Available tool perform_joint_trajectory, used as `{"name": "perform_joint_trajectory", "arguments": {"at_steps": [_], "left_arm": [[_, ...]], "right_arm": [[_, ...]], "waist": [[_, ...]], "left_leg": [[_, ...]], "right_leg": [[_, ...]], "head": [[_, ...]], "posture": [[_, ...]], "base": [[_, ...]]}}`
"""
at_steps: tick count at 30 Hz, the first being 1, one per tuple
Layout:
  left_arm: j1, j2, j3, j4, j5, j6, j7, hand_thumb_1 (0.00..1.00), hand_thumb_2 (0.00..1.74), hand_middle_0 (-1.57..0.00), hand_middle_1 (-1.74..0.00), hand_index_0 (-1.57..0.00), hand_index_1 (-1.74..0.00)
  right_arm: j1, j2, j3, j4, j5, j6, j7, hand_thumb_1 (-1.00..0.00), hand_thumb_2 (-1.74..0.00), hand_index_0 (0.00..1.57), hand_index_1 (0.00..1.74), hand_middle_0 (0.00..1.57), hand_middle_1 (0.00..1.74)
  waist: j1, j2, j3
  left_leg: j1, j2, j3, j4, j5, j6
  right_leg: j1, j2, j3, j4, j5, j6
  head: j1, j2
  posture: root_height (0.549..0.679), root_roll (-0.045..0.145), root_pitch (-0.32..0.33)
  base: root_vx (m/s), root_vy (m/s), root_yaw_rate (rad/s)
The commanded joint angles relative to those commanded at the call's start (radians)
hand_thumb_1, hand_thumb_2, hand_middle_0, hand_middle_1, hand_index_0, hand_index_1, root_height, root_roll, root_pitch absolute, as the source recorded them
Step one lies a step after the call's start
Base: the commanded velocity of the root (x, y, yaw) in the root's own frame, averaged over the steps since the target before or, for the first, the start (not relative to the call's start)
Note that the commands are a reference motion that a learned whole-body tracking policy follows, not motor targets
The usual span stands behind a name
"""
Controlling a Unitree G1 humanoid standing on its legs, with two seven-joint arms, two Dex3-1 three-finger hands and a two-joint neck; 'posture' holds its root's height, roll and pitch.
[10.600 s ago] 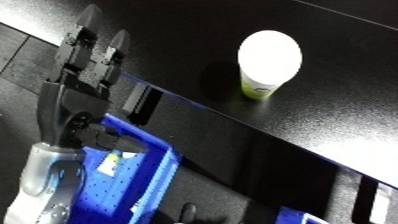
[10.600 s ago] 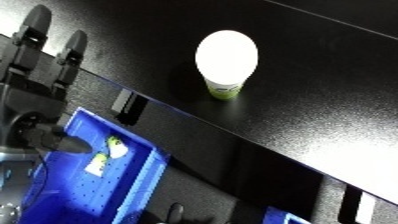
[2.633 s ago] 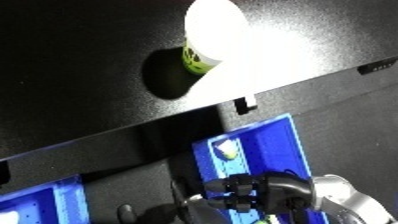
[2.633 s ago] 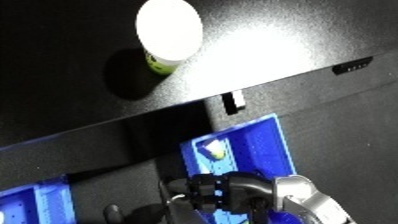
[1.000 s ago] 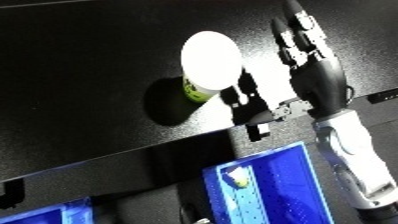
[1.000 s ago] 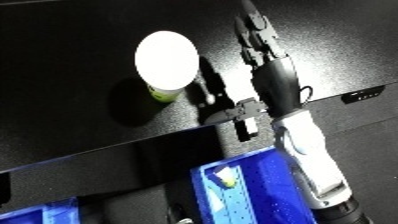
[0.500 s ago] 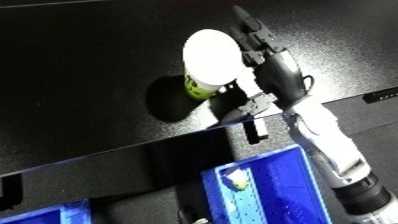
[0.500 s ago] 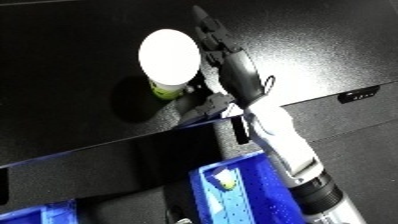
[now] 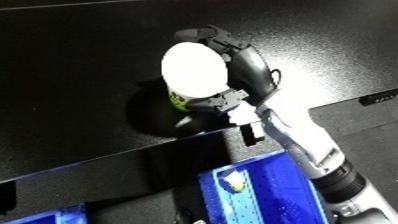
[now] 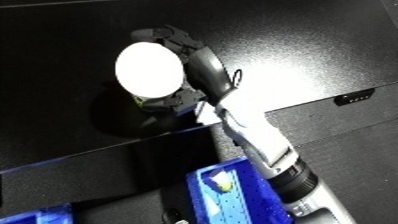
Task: Pick up the object and place it into the box
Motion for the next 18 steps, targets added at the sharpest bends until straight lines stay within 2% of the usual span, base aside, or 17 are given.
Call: {"name": "perform_joint_trajectory", "arguments": {"at_steps": [3, 10, 14, 18], "left_arm": [[-0.002, -0.002, -0.001, -0.004, 0.001, 0.003, 0.005, 0.0, 0.0, 0.0, 0.0, 0.0, 0.0], [0.0, -0.001, 0.0, -0.004, -0.001, 0.002, 0.005, 0.0, 0.0, 0.0, 0.0, 0.0, 0.0], [0.009, 0.002, 0.011, -0.002, -0.002, -0.005, -0.001, 0.0, 0.0, 0.0, 0.0, 0.0, 0.0], [0.023, -0.001, 0.03, 0.001, -0.006, -0.016, -0.006, 0.0, 0.0, 0.0, 0.0, 0.0, 0.0]], "right_arm": [[0.0, 0.003, -0.001, -0.002, 0.003, 0.005, -0.008, -0.85, -1.48, 1.33, 1.48, 1.33, 1.48], [0.015, -0.004, -0.013, -0.012, 0.003, -0.005, -0.024, -0.85, -1.48, 1.33, 1.48, 1.33, 1.48], [0.051, -0.016, -0.04, -0.047, -0.009, -0.047, -0.037, -0.85, -1.48, 1.33, 1.48, 1.33, 1.48], [0.12, -0.024, -0.099, -0.111, -0.039, -0.113, -0.074, -0.85, -1.48, 1.33, 1.48, 1.33, 1.48]], "waist": [[0.0, -0.001, 0.0], [-0.006, 0.0, 0.003], [-0.017, -0.002, 0.005], [-0.041, -0.006, 0.005]], "left_leg": [[-0.001, 0.0, 0.0, 0.002, 0.0, 0.0003], [-0.002, 0.002, 0.002, 0.001, -0.001, 0.0009], [-0.002, 0.004, 0.007, 0.001, -0.005, 0.0019], [0.0, 0.011, 0.019, 0.006, -0.015, 0.0016]], "right_leg": [[-0.002, -0.0003, 0.001, 0.002, 0.0, 0.0007], [-0.007, 0.001, 0.004, 0.002, 0.003, 0.0023], [-0.01, 0.004, 0.009, 0.0, 0.004, 0.0051], [-0.015, 0.0095, 0.019, -0.002, 0.006, 0.0093]], "head": [[0.006, 0.002], [0.027, 0.016], [0.039, 0.028], [0.05, 0.035]], "posture": [[0.642, 0.063, -0.025], [0.642, 0.062, -0.022], [0.642, 0.062, -0.019], [0.642, 0.062, -0.015]], "base": [[-0.001, -0.004, 0.013], [-0.009, -0.002, -0.001], [-0.012, 0.006, -0.048], [-0.015, 0.034, -0.107]]}}
